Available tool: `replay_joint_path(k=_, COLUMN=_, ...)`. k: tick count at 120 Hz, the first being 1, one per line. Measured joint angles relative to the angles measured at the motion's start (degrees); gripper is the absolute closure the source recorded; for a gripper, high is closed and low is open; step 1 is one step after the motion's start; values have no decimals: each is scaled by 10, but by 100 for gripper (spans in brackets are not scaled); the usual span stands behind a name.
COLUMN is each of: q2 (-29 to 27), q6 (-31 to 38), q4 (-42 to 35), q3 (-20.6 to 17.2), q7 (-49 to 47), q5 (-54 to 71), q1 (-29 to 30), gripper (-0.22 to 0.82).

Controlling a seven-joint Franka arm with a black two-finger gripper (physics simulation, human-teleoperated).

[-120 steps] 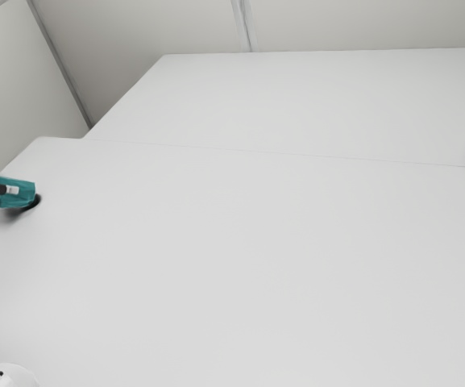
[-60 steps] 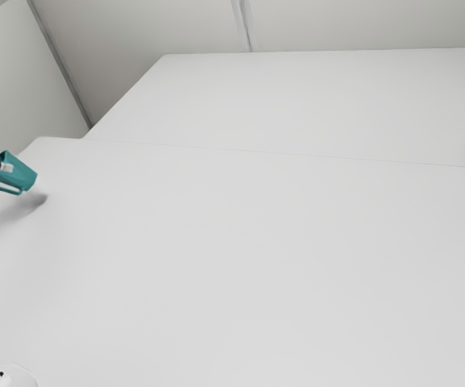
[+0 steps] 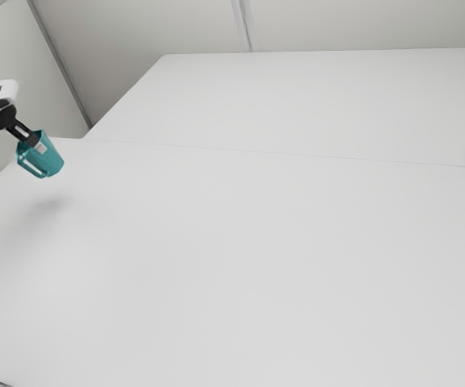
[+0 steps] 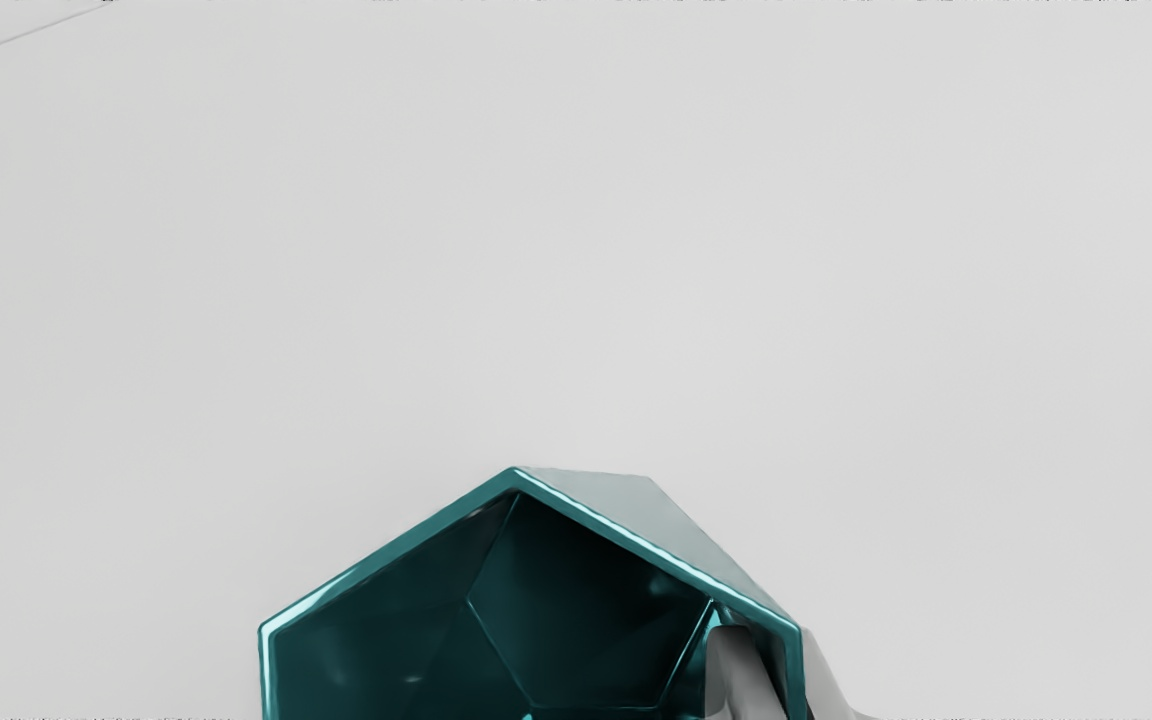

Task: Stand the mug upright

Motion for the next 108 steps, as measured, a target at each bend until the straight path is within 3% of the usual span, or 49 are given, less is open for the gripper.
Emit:
replay_joint_path(k=7, q2=-28, q6=-4, q4=-34, q3=36, q7=-15, q5=-1, q1=-45, gripper=79)
replay_joint_path(k=18, q2=-62, q6=-7, q4=-76, q3=51, q7=-41, q5=2, q1=-84, gripper=79)
replay_joint_path(k=67, q2=-207, q6=-6, q4=-237, q3=54, q7=-188, q5=106, q1=-194, gripper=79)
replay_joint_path(k=108, q2=-278, q6=-4, q4=-324, q3=54, q7=-316, q5=175, q1=-290, gripper=79)
